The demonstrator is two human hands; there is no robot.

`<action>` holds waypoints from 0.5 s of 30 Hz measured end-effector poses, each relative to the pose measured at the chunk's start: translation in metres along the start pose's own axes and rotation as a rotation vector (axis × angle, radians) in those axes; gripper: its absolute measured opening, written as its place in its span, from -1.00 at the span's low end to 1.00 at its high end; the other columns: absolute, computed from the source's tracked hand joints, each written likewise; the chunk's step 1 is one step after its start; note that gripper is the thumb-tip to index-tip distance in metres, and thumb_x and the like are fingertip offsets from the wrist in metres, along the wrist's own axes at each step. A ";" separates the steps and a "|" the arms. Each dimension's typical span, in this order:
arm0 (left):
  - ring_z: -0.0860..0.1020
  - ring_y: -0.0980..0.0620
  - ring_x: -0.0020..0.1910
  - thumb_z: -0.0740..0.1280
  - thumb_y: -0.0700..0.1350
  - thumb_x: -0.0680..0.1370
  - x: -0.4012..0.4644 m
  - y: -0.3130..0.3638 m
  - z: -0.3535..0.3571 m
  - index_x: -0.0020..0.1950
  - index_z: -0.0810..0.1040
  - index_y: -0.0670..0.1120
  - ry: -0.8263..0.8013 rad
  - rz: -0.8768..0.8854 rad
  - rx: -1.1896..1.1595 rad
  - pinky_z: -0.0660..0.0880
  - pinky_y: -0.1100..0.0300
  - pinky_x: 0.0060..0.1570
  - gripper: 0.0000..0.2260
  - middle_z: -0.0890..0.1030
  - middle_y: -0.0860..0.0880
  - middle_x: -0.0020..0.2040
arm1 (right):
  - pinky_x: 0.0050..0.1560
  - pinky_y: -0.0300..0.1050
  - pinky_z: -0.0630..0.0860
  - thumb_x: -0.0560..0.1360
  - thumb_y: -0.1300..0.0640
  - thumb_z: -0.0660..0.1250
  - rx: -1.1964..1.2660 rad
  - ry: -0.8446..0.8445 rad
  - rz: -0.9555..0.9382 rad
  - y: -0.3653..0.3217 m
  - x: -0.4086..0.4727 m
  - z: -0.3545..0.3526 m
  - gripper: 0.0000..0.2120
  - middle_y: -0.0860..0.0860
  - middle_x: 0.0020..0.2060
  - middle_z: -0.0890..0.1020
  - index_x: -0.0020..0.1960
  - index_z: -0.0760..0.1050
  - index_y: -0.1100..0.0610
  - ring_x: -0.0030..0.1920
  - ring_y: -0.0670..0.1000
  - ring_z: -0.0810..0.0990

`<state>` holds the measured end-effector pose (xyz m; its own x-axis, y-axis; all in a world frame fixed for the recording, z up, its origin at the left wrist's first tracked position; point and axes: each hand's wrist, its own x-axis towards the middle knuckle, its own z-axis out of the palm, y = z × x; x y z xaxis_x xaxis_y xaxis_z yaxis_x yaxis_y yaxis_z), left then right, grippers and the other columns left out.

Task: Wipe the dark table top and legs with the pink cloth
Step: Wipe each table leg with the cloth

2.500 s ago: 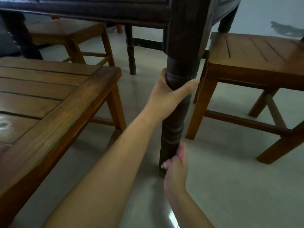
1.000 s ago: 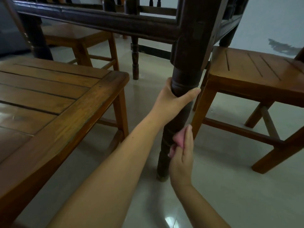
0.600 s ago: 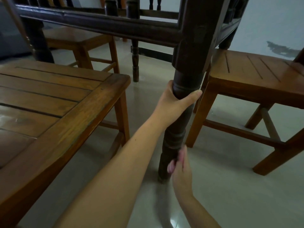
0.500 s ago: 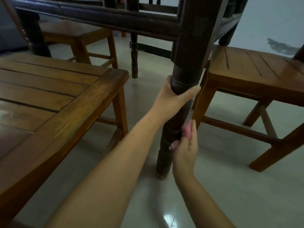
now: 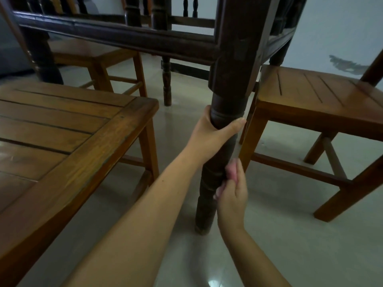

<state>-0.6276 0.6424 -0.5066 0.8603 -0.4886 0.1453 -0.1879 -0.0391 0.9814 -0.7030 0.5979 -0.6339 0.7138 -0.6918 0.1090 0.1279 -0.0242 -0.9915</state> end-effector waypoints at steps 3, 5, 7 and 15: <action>0.46 0.05 0.18 0.42 0.02 0.41 0.001 -0.002 0.000 0.35 0.30 -0.02 0.009 0.008 0.016 0.39 0.06 0.23 -0.44 0.49 -0.01 0.21 | 0.16 0.25 0.48 0.60 0.16 0.03 -0.011 -0.003 -0.214 -0.014 0.003 0.008 -0.52 -0.03 0.32 0.45 0.50 0.14 -0.10 0.16 0.31 0.50; 0.46 0.02 0.19 0.43 0.03 0.40 0.002 -0.002 0.000 0.36 0.30 -0.01 0.009 0.002 0.012 0.39 0.00 0.25 -0.42 0.49 -0.02 0.22 | 0.27 0.36 0.33 0.56 0.16 0.04 -0.074 -0.041 -0.267 0.010 -0.004 0.008 -0.46 -0.22 0.42 0.33 0.51 0.10 -0.13 0.28 0.35 0.41; 0.47 -0.01 0.19 0.43 0.05 0.39 0.002 -0.003 0.000 0.35 0.30 0.00 0.010 -0.005 0.008 0.39 -0.06 0.25 -0.41 0.50 -0.03 0.21 | 0.42 0.23 0.23 0.57 0.17 0.05 -0.135 -0.074 -0.131 0.045 -0.009 -0.004 -0.50 -0.18 0.44 0.32 0.48 0.17 -0.14 0.41 0.13 0.34; 0.47 0.02 0.16 0.43 0.06 0.39 0.005 -0.008 0.000 0.34 0.29 0.02 0.023 -0.007 -0.002 0.41 0.03 0.19 -0.42 0.50 0.00 0.18 | -0.35 -0.17 0.46 0.58 0.39 0.02 -0.150 -0.136 0.579 0.095 -0.005 -0.021 -0.42 -0.02 -0.18 0.51 0.47 0.23 -0.10 -0.44 -0.11 0.45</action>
<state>-0.6222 0.6402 -0.5135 0.8724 -0.4680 0.1411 -0.1807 -0.0407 0.9827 -0.7087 0.5835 -0.7299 0.7212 -0.5246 -0.4524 -0.3985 0.2200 -0.8904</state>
